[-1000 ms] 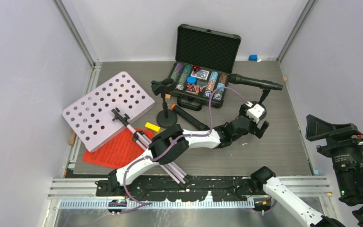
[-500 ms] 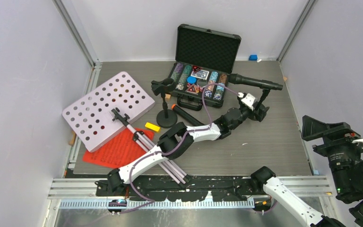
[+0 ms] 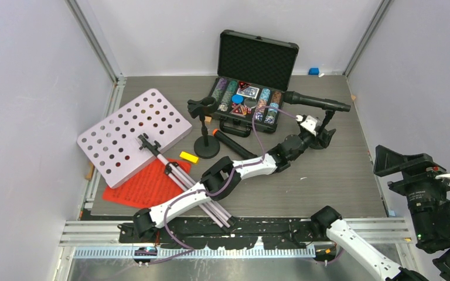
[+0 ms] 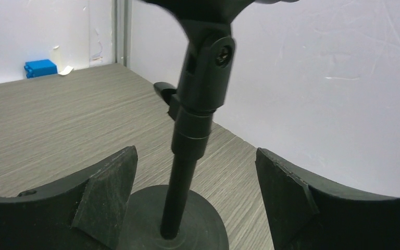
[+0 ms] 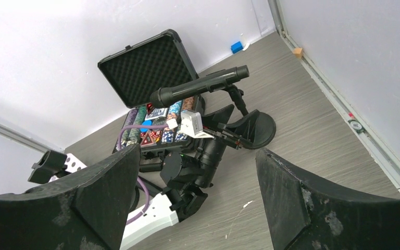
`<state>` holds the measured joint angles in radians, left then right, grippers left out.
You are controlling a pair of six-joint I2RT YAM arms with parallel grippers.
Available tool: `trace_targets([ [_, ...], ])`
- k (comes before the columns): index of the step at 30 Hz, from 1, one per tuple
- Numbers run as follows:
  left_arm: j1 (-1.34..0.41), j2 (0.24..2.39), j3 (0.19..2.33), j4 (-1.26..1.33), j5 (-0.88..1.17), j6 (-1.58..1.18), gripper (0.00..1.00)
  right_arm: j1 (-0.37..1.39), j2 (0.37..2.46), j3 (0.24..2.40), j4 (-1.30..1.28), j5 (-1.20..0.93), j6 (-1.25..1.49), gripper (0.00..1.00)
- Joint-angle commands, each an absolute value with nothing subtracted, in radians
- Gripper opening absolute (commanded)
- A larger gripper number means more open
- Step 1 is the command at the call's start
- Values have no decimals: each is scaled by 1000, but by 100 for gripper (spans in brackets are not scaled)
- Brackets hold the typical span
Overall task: Pack up the instrument practice props
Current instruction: Move the microphone stand with the microphone to the center of the board.
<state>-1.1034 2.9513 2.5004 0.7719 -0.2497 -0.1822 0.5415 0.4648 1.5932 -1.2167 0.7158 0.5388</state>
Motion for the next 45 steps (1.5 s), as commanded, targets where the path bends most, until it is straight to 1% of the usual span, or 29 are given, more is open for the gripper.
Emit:
trace_targets([
  [1,-1086,2998,2596,783,-287,-214,85,554,463,1595,-1209,765,505,87],
  [5,-1083,3043,2671,769,-279,-230,80,566,461,1595,-1208,780,493,87],
  [9,-1073,3052,2687,758,-246,-227,78,576,449,1591,-1209,788,489,87],
  [14,-1058,3073,2719,753,-183,-222,70,596,438,1587,-1229,802,499,87],
  [17,-1050,3073,2724,749,-148,-214,67,613,432,1588,-1240,819,505,87],
  [22,-1046,3069,2735,726,-38,-158,67,650,414,1582,-1259,856,534,87],
  [26,-1045,3067,2740,727,-46,-124,68,695,399,1582,-1286,899,574,87],
  [34,-1042,3065,2747,745,-46,-123,66,789,370,1580,-1311,974,626,85],
  [39,-1042,3060,2756,749,-44,-127,66,793,389,1580,-1326,955,629,85],
  [45,-1044,3041,2749,743,32,-136,62,793,381,1564,-1326,953,637,85],
])
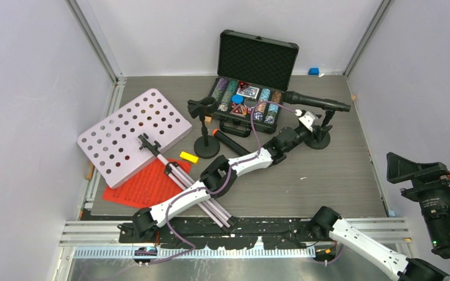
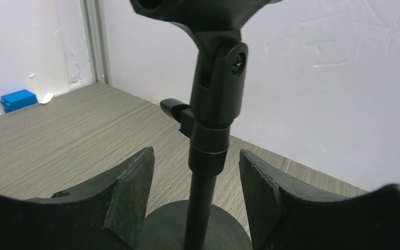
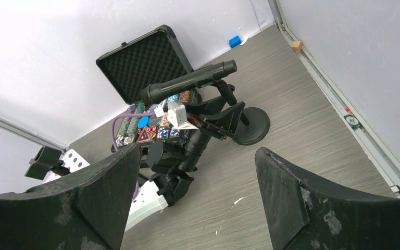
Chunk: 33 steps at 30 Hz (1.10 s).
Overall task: Pack up the instrument practice props
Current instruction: Move the microphone stand with the microphone to the center of the board.
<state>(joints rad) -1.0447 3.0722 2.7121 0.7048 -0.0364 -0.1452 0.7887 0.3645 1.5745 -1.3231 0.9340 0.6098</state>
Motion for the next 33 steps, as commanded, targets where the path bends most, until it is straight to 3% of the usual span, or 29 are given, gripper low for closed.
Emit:
trace_targets([
  [1,-1046,3036,2745,744,41,-135,62,793,377,1563,-1326,954,638,85],
  [15,-1051,3021,2748,755,26,-106,55,797,361,1571,-1334,957,639,85],
  [30,-1051,2996,2743,791,11,-106,33,805,357,1559,-1334,958,644,85],
  [31,-1052,2995,2742,793,11,-108,27,805,357,1559,-1334,959,643,85],
  [32,-1052,2993,2738,796,10,-110,5,805,353,1558,-1335,959,643,85],
  [33,-1052,2990,2730,802,8,-111,0,807,352,1557,-1335,960,644,85],
])
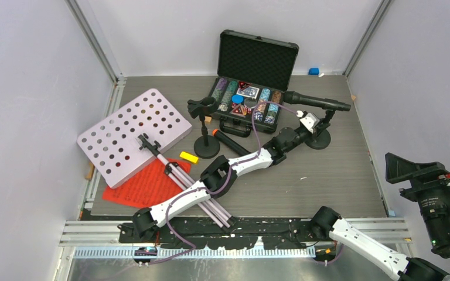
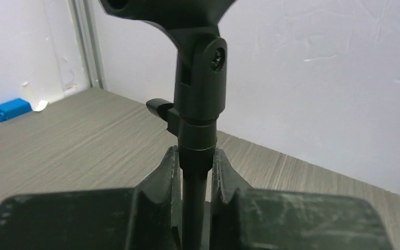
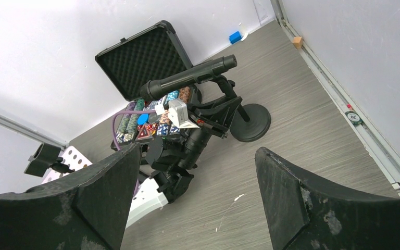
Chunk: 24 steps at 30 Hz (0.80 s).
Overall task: Pack up the instrument practice props
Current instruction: Move the microphone stand with the microphone to the center of the board.
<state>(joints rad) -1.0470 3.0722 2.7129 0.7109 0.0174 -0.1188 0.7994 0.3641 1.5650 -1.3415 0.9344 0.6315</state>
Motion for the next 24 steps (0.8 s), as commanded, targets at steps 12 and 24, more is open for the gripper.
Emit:
trace_targets([
  [12,-1048,2890,2556,874,82,-135,0,813,335,1546,-1334,970,645,85],
  [24,-1045,2578,2011,1021,194,-133,0,827,341,1519,-1334,968,662,85],
])
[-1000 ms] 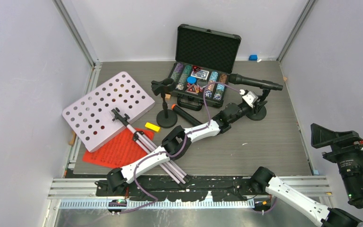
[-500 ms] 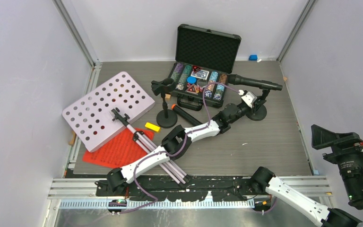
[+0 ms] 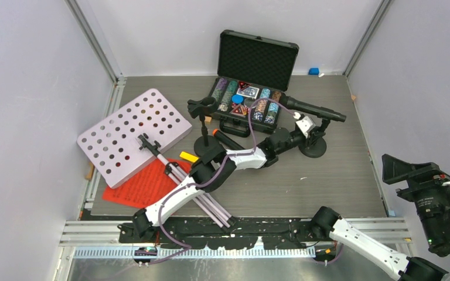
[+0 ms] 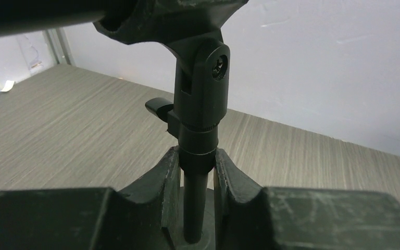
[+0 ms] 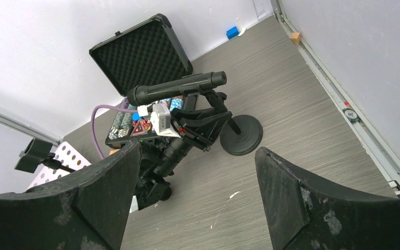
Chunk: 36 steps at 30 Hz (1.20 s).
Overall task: Pack up the instrument practice props
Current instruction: Move the microphone stand with the microphone to the center of the board.
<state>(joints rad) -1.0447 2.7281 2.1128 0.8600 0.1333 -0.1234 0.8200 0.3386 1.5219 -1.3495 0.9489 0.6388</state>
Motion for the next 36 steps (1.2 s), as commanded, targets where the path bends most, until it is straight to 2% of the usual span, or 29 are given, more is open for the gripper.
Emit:
trace_targets([
  [1,-1045,2555,1950,1042,199,-139,0,827,341,1518,-1334,967,664,85],
  [18,-1070,2162,1239,1265,340,-164,0,826,410,1487,-1301,890,500,85],
  [26,-1089,2046,1003,1328,420,-205,0,827,441,1454,-1282,849,533,85],
  [33,-1101,2009,894,1382,447,-233,0,827,468,1432,-1266,830,546,85],
  [34,-1103,2007,886,1382,444,-229,1,827,470,1427,-1265,828,546,85],
  [36,-1102,2000,875,1382,431,-222,11,827,475,1426,-1263,823,548,85],
])
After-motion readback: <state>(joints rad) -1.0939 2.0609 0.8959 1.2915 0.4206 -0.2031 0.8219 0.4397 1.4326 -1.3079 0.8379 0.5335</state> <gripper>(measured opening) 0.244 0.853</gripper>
